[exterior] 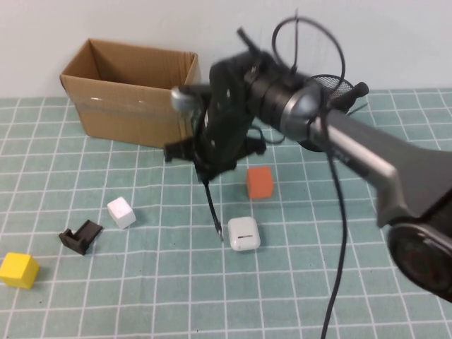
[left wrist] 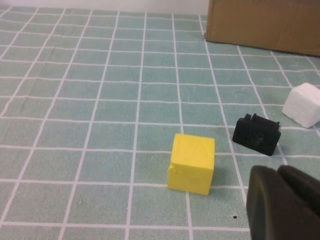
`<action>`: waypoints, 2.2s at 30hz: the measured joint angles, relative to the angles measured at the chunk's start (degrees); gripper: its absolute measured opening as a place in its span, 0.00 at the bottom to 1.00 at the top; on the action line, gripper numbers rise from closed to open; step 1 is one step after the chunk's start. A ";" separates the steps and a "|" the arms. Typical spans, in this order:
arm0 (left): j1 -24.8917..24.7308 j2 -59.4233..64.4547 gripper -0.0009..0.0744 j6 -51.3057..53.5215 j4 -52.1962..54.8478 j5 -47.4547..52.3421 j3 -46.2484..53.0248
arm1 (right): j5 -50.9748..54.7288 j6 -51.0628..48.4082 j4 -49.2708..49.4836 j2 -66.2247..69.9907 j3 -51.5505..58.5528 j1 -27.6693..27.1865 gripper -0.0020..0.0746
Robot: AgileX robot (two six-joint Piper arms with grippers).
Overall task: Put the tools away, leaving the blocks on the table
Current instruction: Pick up the long Screwdriver from the table, then place the long Screwdriver into the round holder
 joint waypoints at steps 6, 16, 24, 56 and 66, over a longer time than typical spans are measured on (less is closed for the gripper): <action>0.00 0.00 0.01 0.00 0.00 0.00 0.00 | 1.36 -4.44 -10.89 -9.81 4.02 1.90 0.02; 0.00 0.00 0.01 0.00 0.00 0.00 0.00 | -45.41 -6.78 -14.13 -35.55 44.14 -4.23 0.02; 0.00 0.00 0.01 0.00 0.00 0.00 0.00 | -92.05 -10.25 -14.93 -43.86 65.23 -15.30 0.02; 0.00 -0.02 0.01 0.00 0.00 0.00 0.00 | -108.81 -19.63 -5.14 -23.96 61.63 -20.27 0.40; 0.00 -0.02 0.01 0.00 0.00 0.00 0.00 | -99.25 -19.62 -5.36 -29.42 63.51 -20.27 0.44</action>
